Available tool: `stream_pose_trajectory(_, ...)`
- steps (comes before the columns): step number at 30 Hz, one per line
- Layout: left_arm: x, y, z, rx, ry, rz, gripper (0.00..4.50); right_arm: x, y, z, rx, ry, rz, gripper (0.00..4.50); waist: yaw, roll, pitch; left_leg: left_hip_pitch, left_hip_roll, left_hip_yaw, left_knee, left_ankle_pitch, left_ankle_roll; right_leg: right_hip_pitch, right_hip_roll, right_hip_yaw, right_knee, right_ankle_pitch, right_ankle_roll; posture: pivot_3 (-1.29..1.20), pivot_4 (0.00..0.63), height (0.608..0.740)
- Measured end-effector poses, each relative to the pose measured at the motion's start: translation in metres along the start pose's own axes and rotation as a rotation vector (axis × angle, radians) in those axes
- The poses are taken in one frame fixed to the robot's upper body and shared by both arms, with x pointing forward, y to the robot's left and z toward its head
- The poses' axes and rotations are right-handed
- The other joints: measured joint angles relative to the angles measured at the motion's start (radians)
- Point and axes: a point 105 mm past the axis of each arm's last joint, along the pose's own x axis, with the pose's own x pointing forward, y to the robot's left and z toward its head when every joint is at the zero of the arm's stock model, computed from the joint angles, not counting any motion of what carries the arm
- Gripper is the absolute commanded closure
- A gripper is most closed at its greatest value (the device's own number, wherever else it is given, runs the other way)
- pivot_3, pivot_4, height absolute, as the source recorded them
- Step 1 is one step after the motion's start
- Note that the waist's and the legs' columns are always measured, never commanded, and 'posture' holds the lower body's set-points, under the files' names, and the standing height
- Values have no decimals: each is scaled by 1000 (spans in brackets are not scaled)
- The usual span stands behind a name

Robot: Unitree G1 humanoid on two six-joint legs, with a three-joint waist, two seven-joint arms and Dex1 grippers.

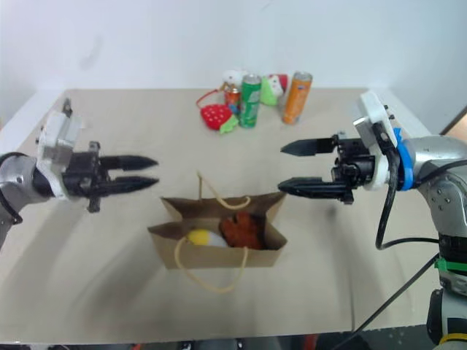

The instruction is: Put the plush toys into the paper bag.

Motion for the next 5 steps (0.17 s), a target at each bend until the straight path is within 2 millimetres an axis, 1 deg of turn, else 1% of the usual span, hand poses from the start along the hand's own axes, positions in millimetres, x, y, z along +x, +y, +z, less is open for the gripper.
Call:
stream_pose_trajectory(1,-3,12,-9,15,23,71,2686,-4,-7,-3,-6,4,-36,0,0,0,0,0,0,0,0,0,0,0,0,0,0,0,0,0,150,740)
stream_pose_trajectory(2,-3,13,-10,16,26,76,2686,-5,-8,-3,-6,4,-40,0,0,0,0,0,0,0,0,0,0,0,0,1,0,0,0,0,150,740)
stream_pose_trajectory(3,-6,24,-22,42,53,153,2686,-12,-18,-8,-19,10,-100,0,-1,0,0,-1,0,1,0,0,0,-1,0,1,0,0,1,0,150,740)
stream_pose_trajectory(5,-6,29,-31,52,70,193,2686,-17,-25,-12,-24,10,-145,0,0,0,0,-1,-1,1,0,0,0,-1,-1,1,0,1,2,0,150,740)
